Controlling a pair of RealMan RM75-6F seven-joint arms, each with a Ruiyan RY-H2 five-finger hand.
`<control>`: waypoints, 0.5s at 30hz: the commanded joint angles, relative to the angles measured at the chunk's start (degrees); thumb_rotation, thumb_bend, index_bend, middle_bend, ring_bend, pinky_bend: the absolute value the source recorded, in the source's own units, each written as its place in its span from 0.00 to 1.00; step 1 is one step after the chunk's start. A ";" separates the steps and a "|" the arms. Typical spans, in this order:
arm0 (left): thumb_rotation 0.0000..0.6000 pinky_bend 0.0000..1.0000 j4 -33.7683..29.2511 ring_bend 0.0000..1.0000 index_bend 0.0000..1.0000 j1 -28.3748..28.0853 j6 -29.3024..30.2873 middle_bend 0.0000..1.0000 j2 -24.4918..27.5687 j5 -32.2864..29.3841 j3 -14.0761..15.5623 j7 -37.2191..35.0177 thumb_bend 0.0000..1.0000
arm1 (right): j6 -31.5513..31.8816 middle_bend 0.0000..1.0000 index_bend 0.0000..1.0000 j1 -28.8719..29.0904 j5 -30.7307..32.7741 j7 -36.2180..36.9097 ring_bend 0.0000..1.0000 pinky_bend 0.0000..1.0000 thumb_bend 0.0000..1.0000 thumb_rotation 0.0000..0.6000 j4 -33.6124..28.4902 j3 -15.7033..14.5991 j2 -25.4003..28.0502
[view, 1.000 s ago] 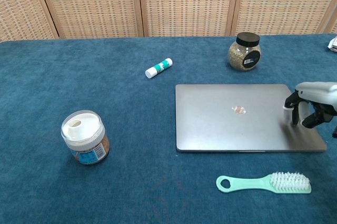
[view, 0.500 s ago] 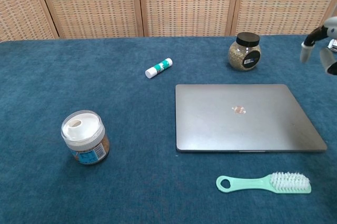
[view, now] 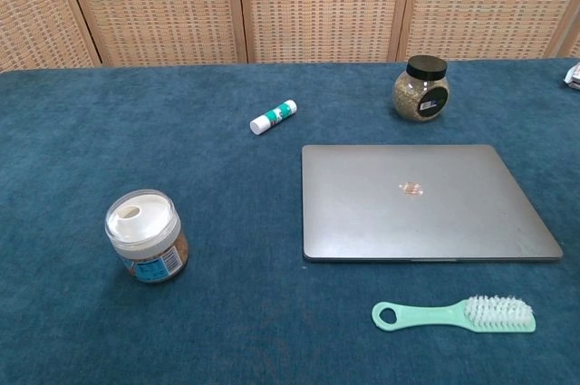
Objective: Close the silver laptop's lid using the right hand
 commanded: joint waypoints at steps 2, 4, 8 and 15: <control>1.00 0.00 0.28 0.00 0.00 -0.10 -0.37 0.00 -0.32 -0.42 -0.25 0.44 0.01 | -0.09 0.00 0.00 -3.72 -3.60 3.70 0.00 0.00 0.00 1.00 4.36 -2.67 -0.24; 1.00 0.00 0.44 0.00 0.00 -0.12 -0.37 0.00 -0.49 -0.54 -0.36 0.61 0.01 | 0.98 0.00 0.00 -5.16 -4.97 4.64 0.00 0.00 0.00 1.00 6.80 -2.37 -1.03; 1.00 0.00 0.74 0.00 0.00 -0.18 -0.47 0.00 -0.79 -0.73 -0.51 0.82 0.01 | 2.32 0.00 0.00 -7.29 -7.09 7.08 0.00 0.00 0.00 1.00 9.75 -1.37 -2.07; 1.00 0.00 1.31 0.00 0.00 -0.32 -0.71 0.00 -1.27 -0.90 -0.63 1.03 0.01 | 4.34 0.00 0.00 -9.57 -10.91 8.75 0.00 0.00 0.01 1.00 11.72 0.18 -2.02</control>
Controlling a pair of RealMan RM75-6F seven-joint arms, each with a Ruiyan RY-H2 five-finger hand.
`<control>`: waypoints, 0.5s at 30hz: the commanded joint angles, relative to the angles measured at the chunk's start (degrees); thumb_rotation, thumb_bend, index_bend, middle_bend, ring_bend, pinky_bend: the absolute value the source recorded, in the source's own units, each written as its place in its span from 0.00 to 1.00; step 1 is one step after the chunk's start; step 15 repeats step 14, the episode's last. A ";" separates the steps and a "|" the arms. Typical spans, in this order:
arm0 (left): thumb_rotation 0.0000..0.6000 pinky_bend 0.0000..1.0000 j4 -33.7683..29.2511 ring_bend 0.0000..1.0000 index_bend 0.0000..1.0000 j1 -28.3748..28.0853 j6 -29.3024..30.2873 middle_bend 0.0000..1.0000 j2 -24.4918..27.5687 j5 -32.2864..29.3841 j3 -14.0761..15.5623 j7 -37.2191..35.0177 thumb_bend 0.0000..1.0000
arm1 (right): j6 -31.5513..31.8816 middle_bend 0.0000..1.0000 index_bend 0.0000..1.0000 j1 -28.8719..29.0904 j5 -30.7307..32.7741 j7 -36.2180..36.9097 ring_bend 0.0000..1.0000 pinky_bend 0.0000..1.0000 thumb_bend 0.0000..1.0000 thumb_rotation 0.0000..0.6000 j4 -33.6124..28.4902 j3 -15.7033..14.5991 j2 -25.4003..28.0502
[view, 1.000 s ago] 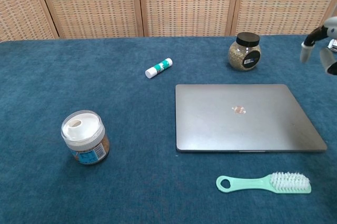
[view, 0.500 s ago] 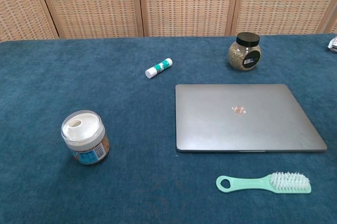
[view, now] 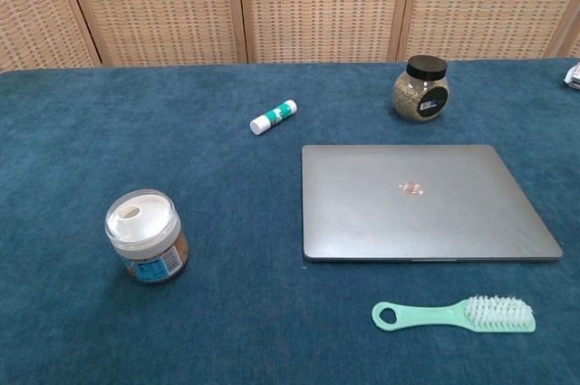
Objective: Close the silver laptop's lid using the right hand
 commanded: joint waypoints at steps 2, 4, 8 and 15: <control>1.00 0.00 0.31 0.00 0.00 -0.14 -0.12 0.00 -0.26 0.33 0.16 0.14 0.01 | 0.54 0.00 0.00 -1.36 -1.21 1.15 0.00 0.00 0.04 1.00 0.77 1.37 0.51; 1.00 0.00 0.44 0.00 0.00 -0.22 -0.24 0.00 -0.42 0.46 0.27 0.32 0.01 | 0.25 0.00 0.00 -1.81 -1.47 1.31 0.00 0.00 0.06 1.00 0.94 1.82 0.72; 1.00 0.00 0.53 0.00 0.00 -0.21 -0.20 0.00 -0.55 0.74 0.48 0.44 0.01 | -0.31 0.00 0.00 -2.37 -2.00 1.25 0.00 0.00 0.14 1.00 0.39 2.53 1.22; 1.00 0.00 0.26 0.00 0.00 -0.01 0.47 0.00 -0.38 0.95 0.44 0.21 0.01 | -1.83 0.00 0.00 -3.27 -2.63 0.75 0.00 0.00 0.13 1.00 0.30 3.92 1.27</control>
